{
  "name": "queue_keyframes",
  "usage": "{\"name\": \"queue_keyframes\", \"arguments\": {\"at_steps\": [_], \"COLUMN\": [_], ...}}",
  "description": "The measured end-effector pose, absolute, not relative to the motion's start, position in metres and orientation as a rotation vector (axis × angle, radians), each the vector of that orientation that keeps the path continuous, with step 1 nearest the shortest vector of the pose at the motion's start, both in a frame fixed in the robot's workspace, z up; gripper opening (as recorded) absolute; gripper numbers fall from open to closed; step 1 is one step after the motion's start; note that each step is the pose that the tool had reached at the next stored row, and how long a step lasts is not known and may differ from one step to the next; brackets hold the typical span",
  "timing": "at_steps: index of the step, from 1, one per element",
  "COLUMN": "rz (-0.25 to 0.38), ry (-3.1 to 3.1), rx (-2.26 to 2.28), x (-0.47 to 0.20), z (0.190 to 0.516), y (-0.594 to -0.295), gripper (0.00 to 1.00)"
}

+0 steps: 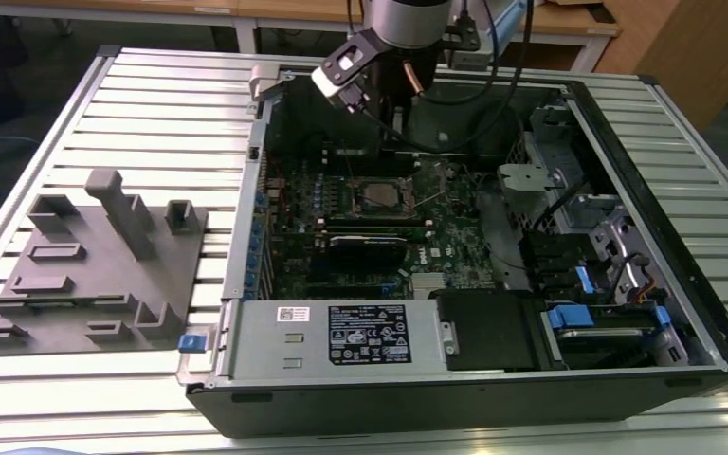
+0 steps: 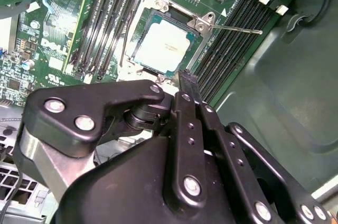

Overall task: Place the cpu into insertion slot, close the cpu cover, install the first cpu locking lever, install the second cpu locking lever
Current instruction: 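Close the cpu cover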

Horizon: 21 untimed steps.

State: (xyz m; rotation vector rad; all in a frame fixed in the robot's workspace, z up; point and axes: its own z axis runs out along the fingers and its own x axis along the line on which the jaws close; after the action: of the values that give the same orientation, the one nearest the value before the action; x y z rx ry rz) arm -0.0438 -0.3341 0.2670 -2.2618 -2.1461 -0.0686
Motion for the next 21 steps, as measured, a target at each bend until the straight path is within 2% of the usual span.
{"name": "queue_keyframes", "arguments": {"at_steps": [21], "rz": [-0.068], "ry": [-2.146], "rx": [-2.262], "x": [-0.031], "z": [0.268], "y": [-0.334], "gripper": [0.11]}}
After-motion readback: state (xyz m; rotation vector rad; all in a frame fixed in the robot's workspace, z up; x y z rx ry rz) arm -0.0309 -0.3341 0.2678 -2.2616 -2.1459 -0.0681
